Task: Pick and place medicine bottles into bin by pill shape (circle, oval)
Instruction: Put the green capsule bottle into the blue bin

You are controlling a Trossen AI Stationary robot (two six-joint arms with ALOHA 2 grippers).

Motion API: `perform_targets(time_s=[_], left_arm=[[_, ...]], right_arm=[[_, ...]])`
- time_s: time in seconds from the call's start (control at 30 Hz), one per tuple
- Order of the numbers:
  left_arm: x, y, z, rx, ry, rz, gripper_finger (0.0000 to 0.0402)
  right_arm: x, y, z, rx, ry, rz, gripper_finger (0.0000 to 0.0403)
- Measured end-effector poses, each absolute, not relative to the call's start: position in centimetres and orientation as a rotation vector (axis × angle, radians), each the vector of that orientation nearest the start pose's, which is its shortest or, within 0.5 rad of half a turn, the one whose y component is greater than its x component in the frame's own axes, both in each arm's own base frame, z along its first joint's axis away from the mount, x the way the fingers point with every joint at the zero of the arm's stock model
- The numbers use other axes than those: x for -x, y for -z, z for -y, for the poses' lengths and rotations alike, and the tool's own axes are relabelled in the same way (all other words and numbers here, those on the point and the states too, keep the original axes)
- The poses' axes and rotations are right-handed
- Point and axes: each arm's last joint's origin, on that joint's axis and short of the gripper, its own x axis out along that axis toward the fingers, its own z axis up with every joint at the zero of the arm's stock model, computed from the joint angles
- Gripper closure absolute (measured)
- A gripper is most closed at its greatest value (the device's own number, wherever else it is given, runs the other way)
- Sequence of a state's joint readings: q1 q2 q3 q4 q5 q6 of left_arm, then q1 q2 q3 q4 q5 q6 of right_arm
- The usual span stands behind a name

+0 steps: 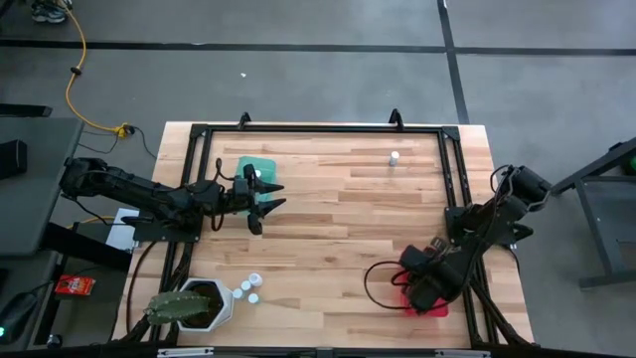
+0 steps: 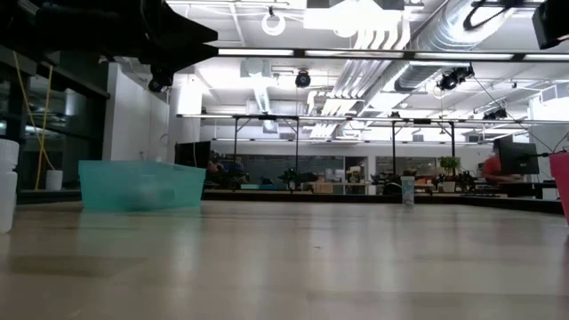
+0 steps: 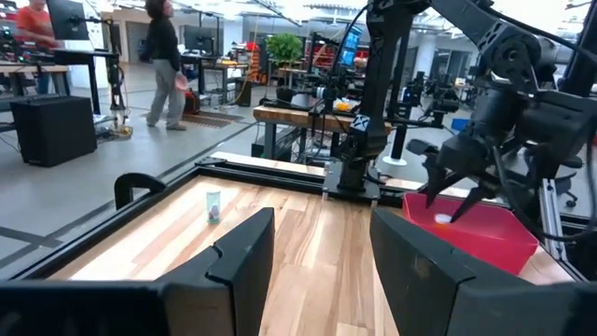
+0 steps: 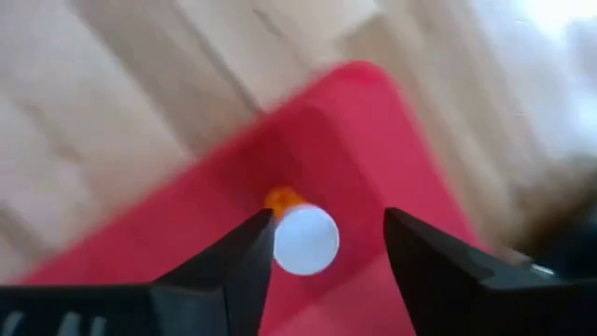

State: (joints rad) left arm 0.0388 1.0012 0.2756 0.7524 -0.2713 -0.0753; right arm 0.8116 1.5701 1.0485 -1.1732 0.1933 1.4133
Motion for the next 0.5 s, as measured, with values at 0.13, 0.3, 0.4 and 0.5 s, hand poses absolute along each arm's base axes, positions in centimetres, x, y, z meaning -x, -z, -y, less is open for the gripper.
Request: perform_targets(time_s=[0.13, 0.3, 0.4, 0.5], left_arm=[[-19.6, -21.1, -1.5, 0.078, -0.309, 0.039, 0.0233], [-19.6, -21.1, -1.5, 0.078, -0.309, 0.038, 0.0233], [-19.6, -21.1, -1.5, 0.078, -0.309, 0.038, 0.0233], [-19.6, -21.1, -1.5, 0.078, -0.309, 0.038, 0.0233]], right_arm=[[-16.8, -21.6, -16.9, -0.210, 0.665, -1.402, 0.0194], [-16.1, -24.1, -15.8, -0.137, 0.677, -1.152, 0.0195], [-16.2, -25.3, -14.9, -0.132, 0.644, -1.037, 0.0198], [-16.7, -26.2, -14.2, -0.111, 0.597, -0.878, 0.0199]])
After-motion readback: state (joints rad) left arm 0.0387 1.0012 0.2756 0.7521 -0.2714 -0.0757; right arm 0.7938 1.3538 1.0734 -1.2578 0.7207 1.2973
